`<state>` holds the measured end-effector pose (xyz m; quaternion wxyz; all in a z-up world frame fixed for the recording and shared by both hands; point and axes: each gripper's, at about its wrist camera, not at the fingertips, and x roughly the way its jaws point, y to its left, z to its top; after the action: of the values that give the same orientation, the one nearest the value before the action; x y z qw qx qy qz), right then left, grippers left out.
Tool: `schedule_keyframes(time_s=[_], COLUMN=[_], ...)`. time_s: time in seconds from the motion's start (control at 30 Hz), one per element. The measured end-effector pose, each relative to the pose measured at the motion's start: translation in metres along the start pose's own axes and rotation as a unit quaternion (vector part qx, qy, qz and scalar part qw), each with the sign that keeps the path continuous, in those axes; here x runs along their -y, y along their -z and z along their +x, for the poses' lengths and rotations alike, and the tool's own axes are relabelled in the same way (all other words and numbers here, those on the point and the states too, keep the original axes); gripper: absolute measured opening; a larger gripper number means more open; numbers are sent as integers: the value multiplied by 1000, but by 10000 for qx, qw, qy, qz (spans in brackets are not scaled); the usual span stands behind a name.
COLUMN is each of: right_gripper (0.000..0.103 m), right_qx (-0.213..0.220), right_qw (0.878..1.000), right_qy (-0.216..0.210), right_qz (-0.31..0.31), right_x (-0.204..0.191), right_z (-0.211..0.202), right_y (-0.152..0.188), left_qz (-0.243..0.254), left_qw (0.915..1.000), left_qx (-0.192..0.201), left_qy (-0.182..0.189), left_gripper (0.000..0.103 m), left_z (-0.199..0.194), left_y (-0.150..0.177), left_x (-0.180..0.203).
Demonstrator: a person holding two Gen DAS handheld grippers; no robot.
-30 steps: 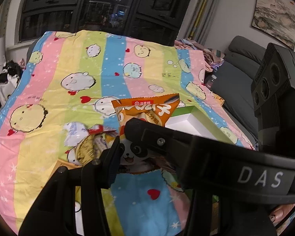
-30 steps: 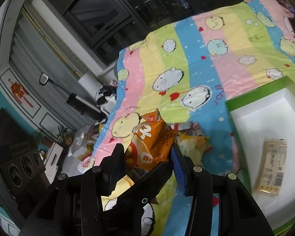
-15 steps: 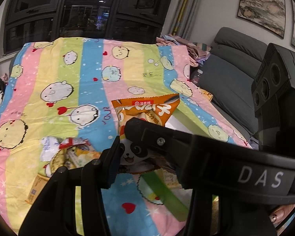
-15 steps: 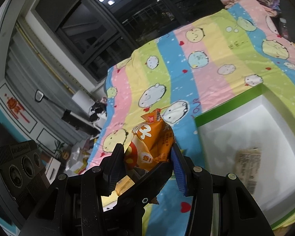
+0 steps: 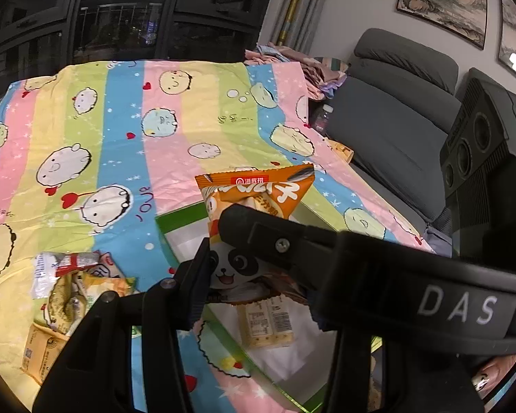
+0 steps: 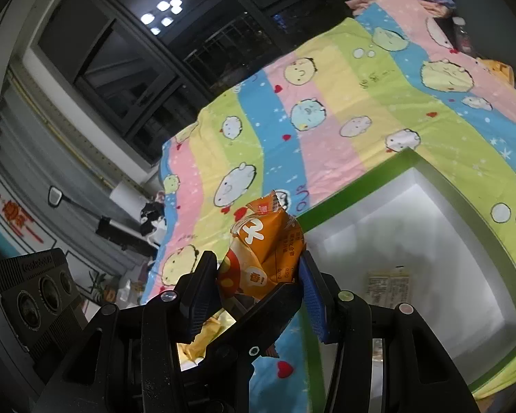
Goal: Organize snacks
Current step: 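Carry the orange panda bag with the right tool over the green box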
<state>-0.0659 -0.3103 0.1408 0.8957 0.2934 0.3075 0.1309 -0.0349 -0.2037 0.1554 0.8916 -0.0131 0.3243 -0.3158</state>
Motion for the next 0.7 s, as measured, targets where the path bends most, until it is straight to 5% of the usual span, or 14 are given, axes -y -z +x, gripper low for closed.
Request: schedule_keyframes(time_s=[0.7], right_gripper=[51], right_qx=[-104], right_qw=[9971], right_qy=[426], right_qz=[618], right_x=[58], right_z=[-2], right_y=[-10], left_qz=[24], left_qw=[9971], left_qx=[-637], left_qy=[413], left_gripper=[48], left_z=[57], left_y=[-2], left_x=[23])
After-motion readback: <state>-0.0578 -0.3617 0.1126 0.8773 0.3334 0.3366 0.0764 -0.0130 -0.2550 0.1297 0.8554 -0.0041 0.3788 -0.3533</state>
